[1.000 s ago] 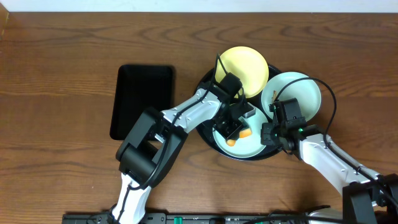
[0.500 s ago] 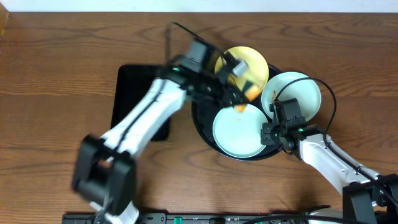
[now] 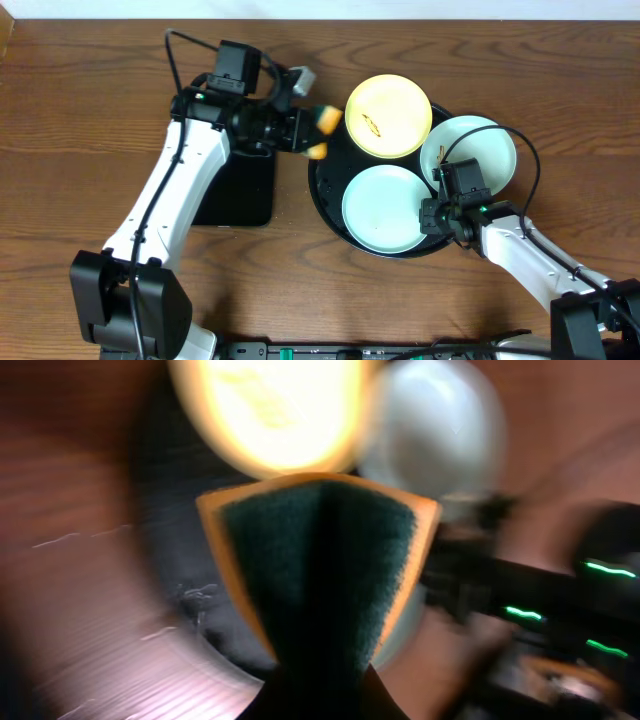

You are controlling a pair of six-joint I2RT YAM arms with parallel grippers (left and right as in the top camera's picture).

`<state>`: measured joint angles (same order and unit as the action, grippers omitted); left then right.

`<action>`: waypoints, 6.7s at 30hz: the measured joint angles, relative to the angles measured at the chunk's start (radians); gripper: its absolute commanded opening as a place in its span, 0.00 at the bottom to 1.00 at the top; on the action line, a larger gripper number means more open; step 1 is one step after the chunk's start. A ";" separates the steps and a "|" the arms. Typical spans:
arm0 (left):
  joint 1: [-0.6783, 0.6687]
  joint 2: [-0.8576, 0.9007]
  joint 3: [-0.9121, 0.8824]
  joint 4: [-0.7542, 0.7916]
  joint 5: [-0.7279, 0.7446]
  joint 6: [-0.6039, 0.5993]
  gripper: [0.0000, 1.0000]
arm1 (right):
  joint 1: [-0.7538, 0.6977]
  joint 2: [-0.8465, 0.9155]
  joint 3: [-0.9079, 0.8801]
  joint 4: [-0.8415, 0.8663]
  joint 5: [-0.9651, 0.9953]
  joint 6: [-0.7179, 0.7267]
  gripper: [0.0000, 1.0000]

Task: Clean dirty plates on tray and stack at the side
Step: 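Carry the sponge back to the black tray with the left gripper, then lower the sponge into the black tray and hold it there with the left gripper, then lift the sponge with the left gripper and carry it to the held plate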

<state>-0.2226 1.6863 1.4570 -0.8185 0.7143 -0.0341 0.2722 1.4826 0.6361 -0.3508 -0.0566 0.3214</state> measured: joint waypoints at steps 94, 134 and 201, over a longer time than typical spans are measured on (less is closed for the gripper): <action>0.090 0.232 -0.243 0.324 -0.698 -0.179 0.47 | 0.000 0.000 -0.004 -0.003 -0.018 0.000 0.28; 0.098 -0.182 -0.248 0.178 -0.740 -0.149 0.08 | 0.000 0.000 -0.005 -0.004 -0.019 0.000 0.51; 0.095 -0.143 -0.262 0.175 -0.713 -0.092 0.07 | 0.005 -0.061 -0.004 0.121 -0.068 -0.011 0.01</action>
<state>-0.1280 1.5429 1.1954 -0.6437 0.0017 -0.1257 0.2771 1.4216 0.6319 -0.2295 -0.1249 0.3099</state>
